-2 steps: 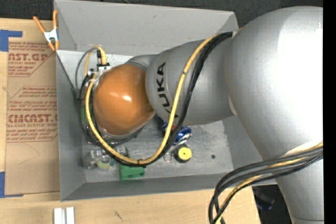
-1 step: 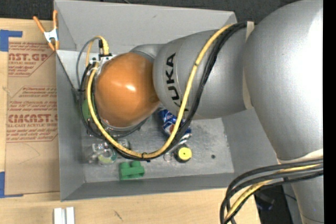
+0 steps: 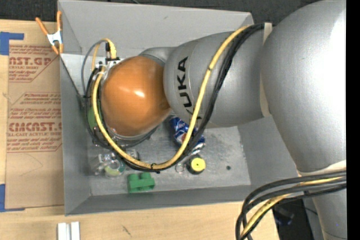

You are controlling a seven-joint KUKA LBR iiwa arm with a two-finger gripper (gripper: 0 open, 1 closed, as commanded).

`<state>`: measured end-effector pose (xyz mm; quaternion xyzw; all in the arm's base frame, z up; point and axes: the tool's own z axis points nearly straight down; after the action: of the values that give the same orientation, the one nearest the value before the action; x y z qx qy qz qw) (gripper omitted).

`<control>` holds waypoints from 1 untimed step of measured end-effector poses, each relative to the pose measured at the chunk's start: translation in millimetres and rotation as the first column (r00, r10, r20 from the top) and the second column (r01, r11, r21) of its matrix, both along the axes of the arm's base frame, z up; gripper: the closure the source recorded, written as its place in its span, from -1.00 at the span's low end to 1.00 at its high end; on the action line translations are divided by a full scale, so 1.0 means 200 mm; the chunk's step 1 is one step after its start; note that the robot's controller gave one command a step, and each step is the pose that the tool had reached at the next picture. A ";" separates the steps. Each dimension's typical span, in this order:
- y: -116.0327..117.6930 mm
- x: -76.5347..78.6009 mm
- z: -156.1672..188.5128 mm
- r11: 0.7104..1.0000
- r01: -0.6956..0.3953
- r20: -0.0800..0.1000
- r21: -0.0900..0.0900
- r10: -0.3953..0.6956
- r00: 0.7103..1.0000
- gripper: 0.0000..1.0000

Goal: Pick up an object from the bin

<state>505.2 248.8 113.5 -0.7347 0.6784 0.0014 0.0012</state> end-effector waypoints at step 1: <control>0.01 0.00 0.26 1.000 0.002 0.005 0.001 -0.002 1.000 1.00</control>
Offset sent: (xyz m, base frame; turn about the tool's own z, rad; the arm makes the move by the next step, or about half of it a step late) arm -0.0003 0.0000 0.0492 0.0000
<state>505.4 250.6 165.3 -0.7341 0.6791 -0.0001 0.0032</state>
